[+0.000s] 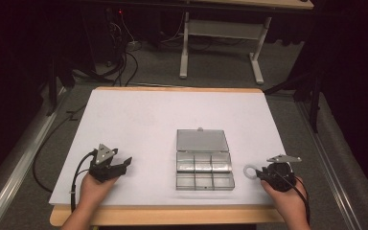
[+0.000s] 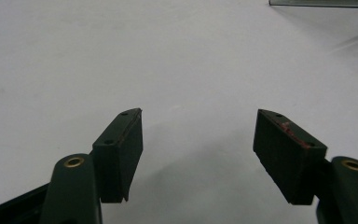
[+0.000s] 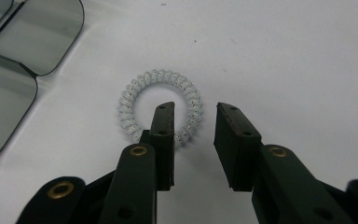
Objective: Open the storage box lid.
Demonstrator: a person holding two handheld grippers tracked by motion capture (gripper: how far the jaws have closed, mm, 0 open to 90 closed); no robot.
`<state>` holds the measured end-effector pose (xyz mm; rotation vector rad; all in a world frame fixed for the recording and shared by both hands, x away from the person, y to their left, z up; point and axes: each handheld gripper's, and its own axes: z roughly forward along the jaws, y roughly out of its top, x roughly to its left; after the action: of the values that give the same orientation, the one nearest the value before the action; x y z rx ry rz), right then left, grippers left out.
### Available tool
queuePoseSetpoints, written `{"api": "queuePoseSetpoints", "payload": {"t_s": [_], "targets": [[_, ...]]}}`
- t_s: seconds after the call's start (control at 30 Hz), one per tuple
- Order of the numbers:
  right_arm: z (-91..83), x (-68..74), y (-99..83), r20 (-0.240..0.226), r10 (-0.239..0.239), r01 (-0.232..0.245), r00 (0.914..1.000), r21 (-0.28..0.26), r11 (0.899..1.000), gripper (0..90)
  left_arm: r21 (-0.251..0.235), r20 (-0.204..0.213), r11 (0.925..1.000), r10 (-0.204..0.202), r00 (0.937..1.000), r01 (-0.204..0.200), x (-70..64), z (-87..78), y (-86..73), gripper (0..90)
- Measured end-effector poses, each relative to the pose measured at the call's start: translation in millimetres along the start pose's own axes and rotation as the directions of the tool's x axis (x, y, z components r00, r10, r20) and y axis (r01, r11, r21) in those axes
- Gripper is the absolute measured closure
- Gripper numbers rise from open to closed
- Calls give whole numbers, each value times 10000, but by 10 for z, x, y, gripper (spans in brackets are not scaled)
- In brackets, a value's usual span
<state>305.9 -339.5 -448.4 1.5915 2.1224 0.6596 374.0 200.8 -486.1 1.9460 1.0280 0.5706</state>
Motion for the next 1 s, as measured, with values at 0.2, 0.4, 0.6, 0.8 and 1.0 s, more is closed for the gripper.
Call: {"api": "queuePoseSetpoints", "payload": {"t_s": [0.2, 0.4, 0.6, 0.8, 1.0], "targets": [[1, 18, 51, -109, -220, 225, 9997, 448, 9987, 675, 14, -11, 9999, 145, 9999, -145, -9, 3, 1, 335], [19, -7, 74, -268, -163, 186, 9995, 886, 9959, 661, -53, 49, 10000, 82, 10000, -82, -2, -4, -1, 331], [26, -2, 101, -346, -231, 279, 9991, 1462, 9889, 655, -124, 68, 9997, 200, 9998, -199, -13, -10, -4, 331], [24, 25, 144, -410, -379, 450, 9984, 1882, 9811, 650, 10, 177, 10000, 82, 9998, -82, 5, 2, 2, 331], [41, 28, 197, -488, -393, 492, 9980, 2216, 9739, 647, -5, 183, 10000, 88, 9998, -88, 5, 0, 1, 331]]}}
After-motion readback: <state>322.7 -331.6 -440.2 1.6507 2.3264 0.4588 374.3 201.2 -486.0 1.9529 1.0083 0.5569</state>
